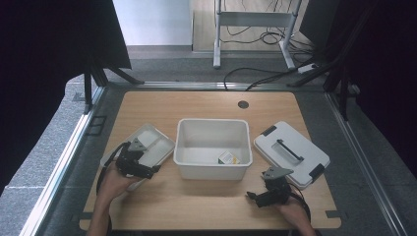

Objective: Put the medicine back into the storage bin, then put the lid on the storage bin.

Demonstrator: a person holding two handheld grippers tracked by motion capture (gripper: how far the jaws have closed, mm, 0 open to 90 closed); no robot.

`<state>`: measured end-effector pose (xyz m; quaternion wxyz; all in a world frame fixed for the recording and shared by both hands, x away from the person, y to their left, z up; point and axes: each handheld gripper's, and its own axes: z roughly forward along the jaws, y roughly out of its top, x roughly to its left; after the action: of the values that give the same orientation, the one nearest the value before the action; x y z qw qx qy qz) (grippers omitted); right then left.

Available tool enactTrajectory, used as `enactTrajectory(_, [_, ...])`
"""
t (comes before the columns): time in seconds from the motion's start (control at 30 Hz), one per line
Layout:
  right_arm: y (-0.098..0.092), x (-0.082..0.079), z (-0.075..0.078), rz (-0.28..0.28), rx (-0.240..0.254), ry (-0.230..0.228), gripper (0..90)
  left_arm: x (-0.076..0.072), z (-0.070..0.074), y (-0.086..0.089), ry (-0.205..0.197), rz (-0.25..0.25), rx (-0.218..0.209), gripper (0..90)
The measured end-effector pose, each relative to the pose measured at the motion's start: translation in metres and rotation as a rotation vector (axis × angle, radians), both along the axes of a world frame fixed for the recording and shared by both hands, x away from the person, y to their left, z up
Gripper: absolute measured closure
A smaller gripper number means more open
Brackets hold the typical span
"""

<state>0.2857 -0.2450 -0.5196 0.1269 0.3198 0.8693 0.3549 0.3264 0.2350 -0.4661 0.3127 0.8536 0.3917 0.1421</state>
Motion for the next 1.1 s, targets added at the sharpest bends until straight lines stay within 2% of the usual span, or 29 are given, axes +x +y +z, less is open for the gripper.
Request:
enactTrajectory(0.23, [0.000, 0.000, 0.000, 0.001, -0.001, 0.000, 1.5, 0.013, 0.004, 0.013, 0.010, 0.027, -0.010, 8.8])
enactTrajectory(0.37, [0.000, 0.000, 0.000, 0.001, 0.000, 0.001, 1.5, 0.020, 0.007, 0.020, 0.019, 0.028, -0.021, 14.8])
enactTrajectory(0.5, [0.000, 0.000, 0.000, 0.001, 0.000, 0.001, 1.5, 0.026, 0.007, 0.027, 0.023, 0.040, 0.002, 19.9])
enactTrajectory(0.63, [0.000, 0.000, 0.000, 0.001, 0.000, 0.001, 1.5, 0.031, 0.006, 0.032, 0.033, 0.051, 0.000, 27.0])
enactTrajectory(0.67, [0.000, 0.000, 0.000, 0.001, 0.000, 0.000, 1.5, 0.034, 0.005, 0.035, 0.043, 0.055, 0.003, 33.5])
enactTrajectory(0.7, [0.000, 0.000, 0.000, 0.001, 0.000, 0.000, 1.5, 0.034, 0.005, 0.035, 0.043, 0.055, 0.003, 36.0])
enactTrajectory(0.73, [0.000, 0.000, 0.000, 0.001, 0.000, 0.000, 1.5, 0.036, 0.004, 0.036, 0.046, 0.059, 0.009, 36.0])
enactTrajectory(0.8, [0.000, 0.000, 0.000, 0.001, 0.000, 0.000, 1.5, 0.041, 0.000, 0.041, 0.056, 0.070, 0.031, 43.6])
enactTrajectory(0.9, [0.000, 0.000, 0.000, 0.001, 0.000, 0.000, 1.5, 0.046, -0.005, 0.046, 0.064, 0.089, 0.041, 49.1])
enactTrajectory(1.1, [0.000, 0.000, 0.000, 0.001, 0.000, 0.001, 1.5, 0.051, -0.013, 0.051, 0.101, 0.080, 0.049, 59.3])
